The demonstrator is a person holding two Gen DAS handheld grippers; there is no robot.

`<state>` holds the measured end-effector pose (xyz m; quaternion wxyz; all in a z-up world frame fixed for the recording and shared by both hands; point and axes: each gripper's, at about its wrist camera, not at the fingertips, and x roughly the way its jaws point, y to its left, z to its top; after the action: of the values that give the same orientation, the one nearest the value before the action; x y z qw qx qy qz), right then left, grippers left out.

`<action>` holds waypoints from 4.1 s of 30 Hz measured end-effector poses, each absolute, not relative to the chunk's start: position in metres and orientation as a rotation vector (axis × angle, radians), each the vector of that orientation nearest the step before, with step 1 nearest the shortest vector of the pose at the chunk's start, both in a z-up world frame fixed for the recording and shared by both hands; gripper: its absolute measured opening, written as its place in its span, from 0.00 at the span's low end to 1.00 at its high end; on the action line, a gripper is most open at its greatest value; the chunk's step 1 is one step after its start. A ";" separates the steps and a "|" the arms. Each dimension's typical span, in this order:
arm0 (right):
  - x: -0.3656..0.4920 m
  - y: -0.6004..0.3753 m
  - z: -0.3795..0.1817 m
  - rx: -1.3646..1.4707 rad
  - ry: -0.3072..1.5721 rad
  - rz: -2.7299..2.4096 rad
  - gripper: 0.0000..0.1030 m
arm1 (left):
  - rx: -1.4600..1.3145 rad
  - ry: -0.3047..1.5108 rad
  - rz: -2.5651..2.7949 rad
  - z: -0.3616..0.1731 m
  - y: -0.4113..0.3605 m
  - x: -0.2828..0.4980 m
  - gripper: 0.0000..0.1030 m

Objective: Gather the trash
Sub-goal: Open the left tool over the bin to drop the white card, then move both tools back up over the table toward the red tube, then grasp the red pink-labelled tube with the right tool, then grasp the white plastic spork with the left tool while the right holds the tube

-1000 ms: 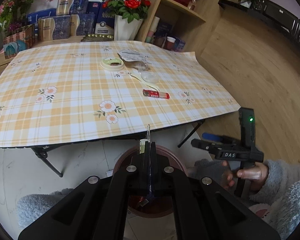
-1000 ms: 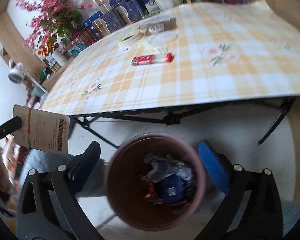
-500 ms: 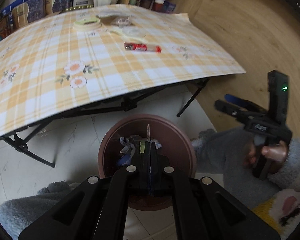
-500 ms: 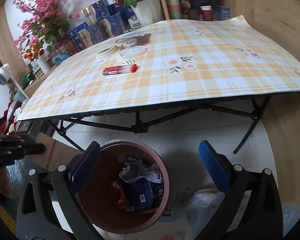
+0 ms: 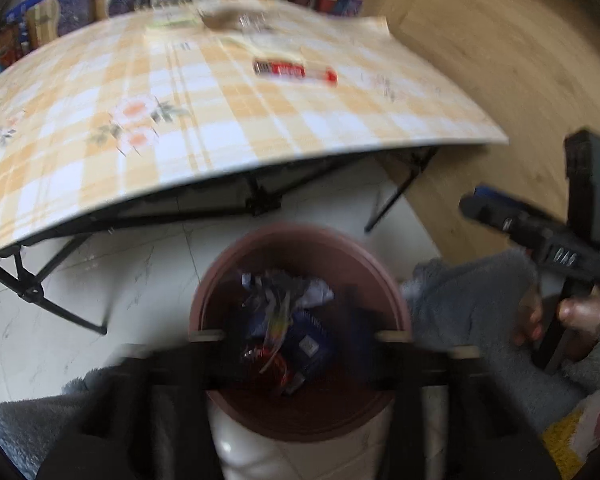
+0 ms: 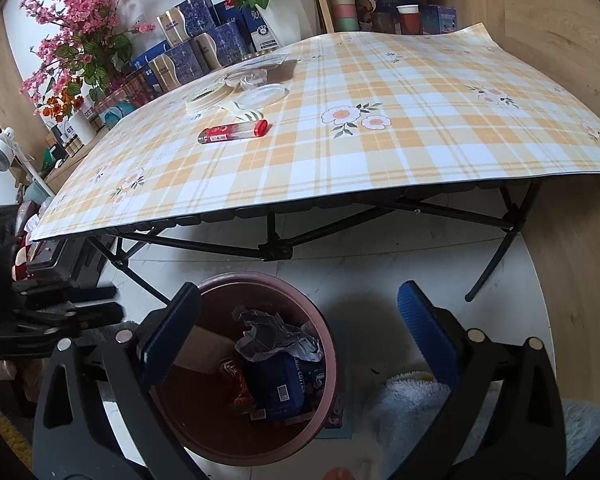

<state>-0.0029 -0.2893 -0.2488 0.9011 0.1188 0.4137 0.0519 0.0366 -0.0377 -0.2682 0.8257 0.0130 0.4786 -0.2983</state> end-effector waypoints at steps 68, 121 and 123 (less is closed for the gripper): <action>0.198 -0.183 -0.240 0.193 0.965 -0.247 0.94 | -0.183 0.658 -0.060 -0.226 0.061 0.068 0.94; 0.152 -0.315 -0.213 0.268 0.712 0.012 0.81 | 0.073 0.953 -0.213 -0.240 -0.134 0.290 0.43; 0.151 -0.316 -0.213 0.271 0.711 0.013 0.81 | 0.107 0.961 -0.228 -0.241 -0.130 0.286 0.43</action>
<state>0.1508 -0.3157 -0.2130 0.9285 0.1323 0.3470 0.0063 0.2858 -0.1303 -0.2409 0.8793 0.0513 0.4608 -0.1094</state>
